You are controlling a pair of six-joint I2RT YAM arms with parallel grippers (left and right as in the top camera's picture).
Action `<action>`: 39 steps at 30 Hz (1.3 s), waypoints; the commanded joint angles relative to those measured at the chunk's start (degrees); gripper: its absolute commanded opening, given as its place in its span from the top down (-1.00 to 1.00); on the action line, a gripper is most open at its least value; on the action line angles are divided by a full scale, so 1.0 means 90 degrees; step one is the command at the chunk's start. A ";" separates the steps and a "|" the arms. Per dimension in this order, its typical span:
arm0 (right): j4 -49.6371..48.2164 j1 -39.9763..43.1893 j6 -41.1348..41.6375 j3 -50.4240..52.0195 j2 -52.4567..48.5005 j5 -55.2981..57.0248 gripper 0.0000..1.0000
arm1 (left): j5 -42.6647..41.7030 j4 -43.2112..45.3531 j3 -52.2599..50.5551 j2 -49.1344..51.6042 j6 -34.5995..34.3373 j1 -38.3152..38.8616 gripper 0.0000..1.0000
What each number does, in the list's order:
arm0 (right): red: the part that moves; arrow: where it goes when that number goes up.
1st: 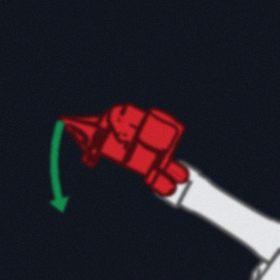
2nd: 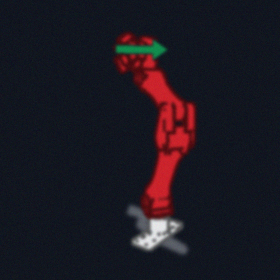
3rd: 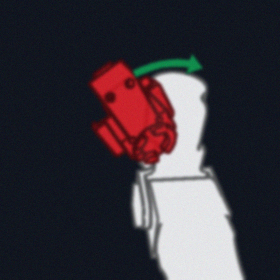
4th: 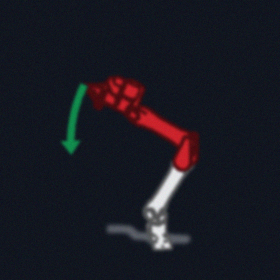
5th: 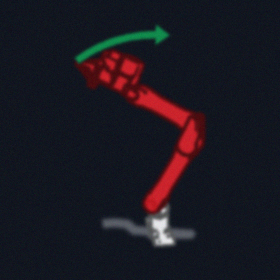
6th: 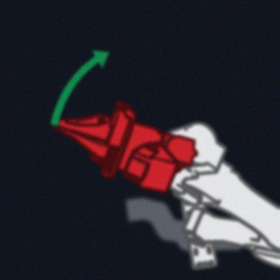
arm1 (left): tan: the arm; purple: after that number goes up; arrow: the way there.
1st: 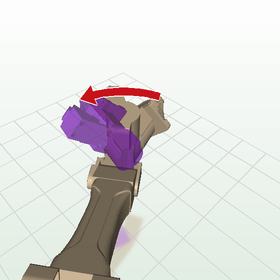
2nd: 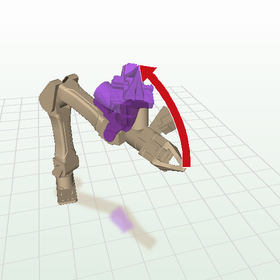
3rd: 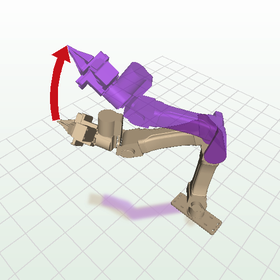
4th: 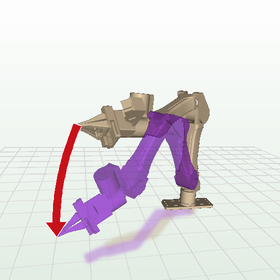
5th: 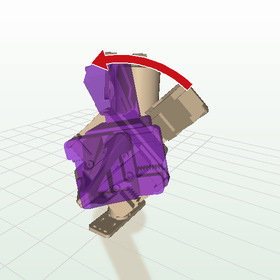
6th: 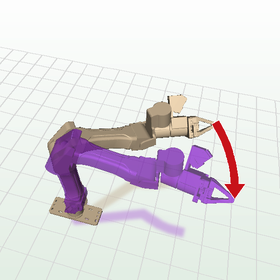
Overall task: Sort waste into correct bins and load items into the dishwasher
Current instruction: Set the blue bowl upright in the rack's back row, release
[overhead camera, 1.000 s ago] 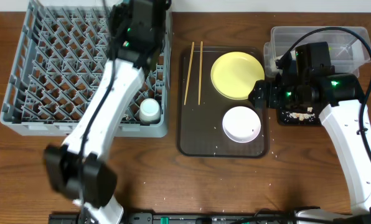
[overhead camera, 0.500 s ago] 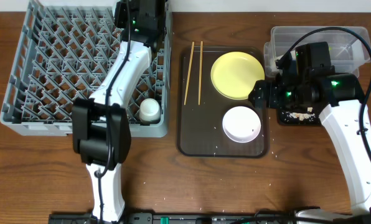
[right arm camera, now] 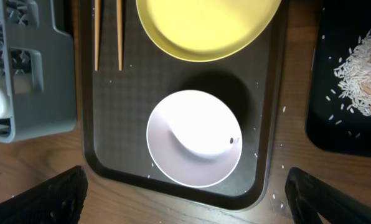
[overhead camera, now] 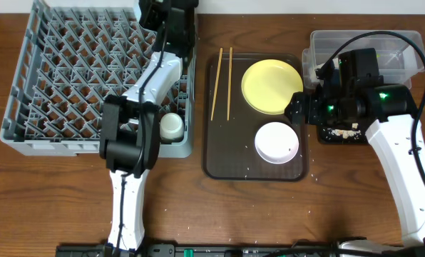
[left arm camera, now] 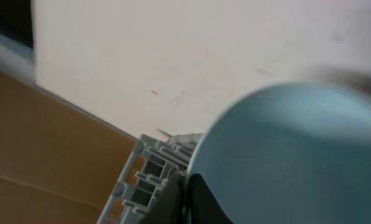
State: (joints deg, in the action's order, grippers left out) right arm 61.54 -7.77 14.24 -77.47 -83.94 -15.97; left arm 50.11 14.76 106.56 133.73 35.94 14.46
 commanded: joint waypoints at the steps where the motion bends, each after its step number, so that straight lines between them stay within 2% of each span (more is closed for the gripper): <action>1: -0.0002 -0.0061 -0.0017 -0.0010 0.0034 0.0012 -0.99 | 0.0177 0.0163 0.0155 0.0119 0.0311 -0.0005 0.85; 9: -0.0002 -0.0061 -0.0017 -0.0007 0.0034 0.0012 -0.98 | 0.0180 0.0631 0.0155 0.0172 0.0381 -0.0005 0.85; 13: -0.0002 -0.0061 -0.0017 -0.0010 0.0034 0.0012 -0.99 | 0.0231 0.1746 0.0155 0.0172 0.1933 0.0024 0.85; 16: -0.0002 -0.0063 -0.0017 -0.0010 0.0034 0.0012 -0.99 | 0.0221 0.2059 0.0155 0.0172 0.2409 0.0053 0.85; 25: -0.0002 -0.0061 -0.0017 -0.0010 0.0034 0.0012 -0.99 | 0.0204 0.1525 0.0126 0.0260 0.2625 0.0124 0.85; 31: -0.0002 -0.0061 -0.0017 -0.0010 0.0034 0.0012 -0.99 | 0.0175 0.1537 0.0126 0.0386 0.3320 0.0129 0.85; 39: -0.0002 -0.0061 -0.0017 -0.0010 0.0034 0.0012 -0.99 | 0.0075 0.1579 0.0083 0.0386 0.3339 0.0185 0.85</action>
State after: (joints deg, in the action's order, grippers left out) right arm 61.54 -7.77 14.24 -77.45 -83.94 -15.97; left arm 51.35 28.53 106.72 135.90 64.95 15.66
